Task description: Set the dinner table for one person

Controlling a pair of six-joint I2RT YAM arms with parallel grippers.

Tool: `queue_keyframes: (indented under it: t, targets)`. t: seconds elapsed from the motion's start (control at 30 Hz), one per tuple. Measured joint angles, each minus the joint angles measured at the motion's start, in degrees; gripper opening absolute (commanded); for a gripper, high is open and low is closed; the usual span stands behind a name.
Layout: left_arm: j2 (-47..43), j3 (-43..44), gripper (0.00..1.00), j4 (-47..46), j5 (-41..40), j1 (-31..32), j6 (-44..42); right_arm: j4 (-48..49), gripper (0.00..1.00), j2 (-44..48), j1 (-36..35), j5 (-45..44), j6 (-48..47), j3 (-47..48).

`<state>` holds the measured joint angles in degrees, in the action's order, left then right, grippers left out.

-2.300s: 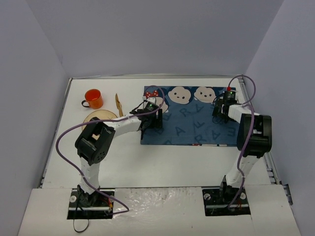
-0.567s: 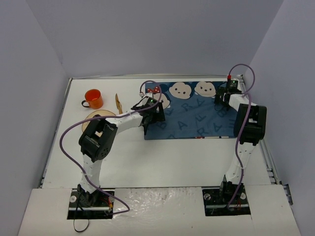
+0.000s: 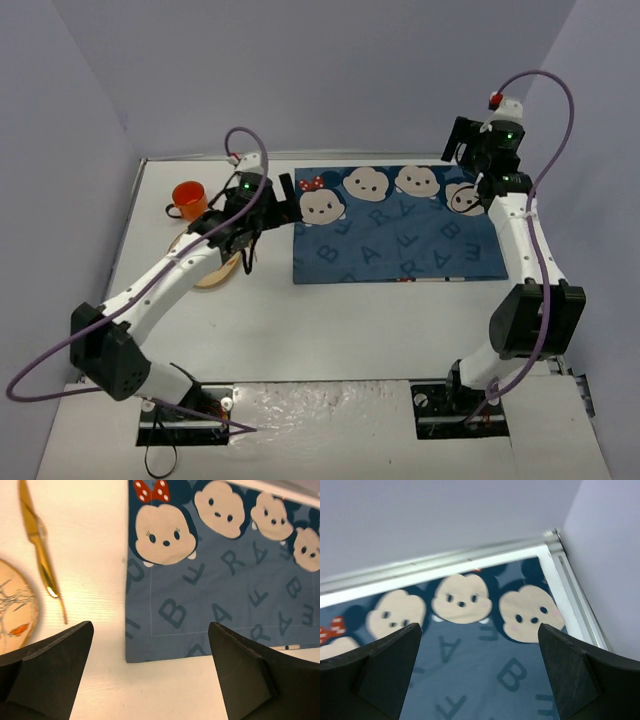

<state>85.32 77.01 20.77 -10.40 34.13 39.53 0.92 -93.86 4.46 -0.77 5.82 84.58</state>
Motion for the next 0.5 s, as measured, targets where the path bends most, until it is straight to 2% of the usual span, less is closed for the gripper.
queue_keyframes:
  t: [0.17,0.27,0.4,0.5]
  targets:
    - [-15.45,-9.33,0.97,1.88,-0.34,-5.71,0.17,2.28,1.00,14.85,-0.47,6.00,4.41,-7.43]
    - [-21.18,-14.42,0.97,4.17,-0.50,-9.43,0.23,4.04,1.00,21.49,-0.40,9.75,7.39,-13.66]
    - [-28.02,-22.85,0.97,6.19,1.19,-15.27,0.97,10.74,1.00,27.95,-1.51,13.34,14.75,-24.47]
    - [-32.99,-30.50,0.97,8.03,3.00,-21.92,2.40,14.65,1.00,30.77,-4.86,16.39,20.69,-31.91]
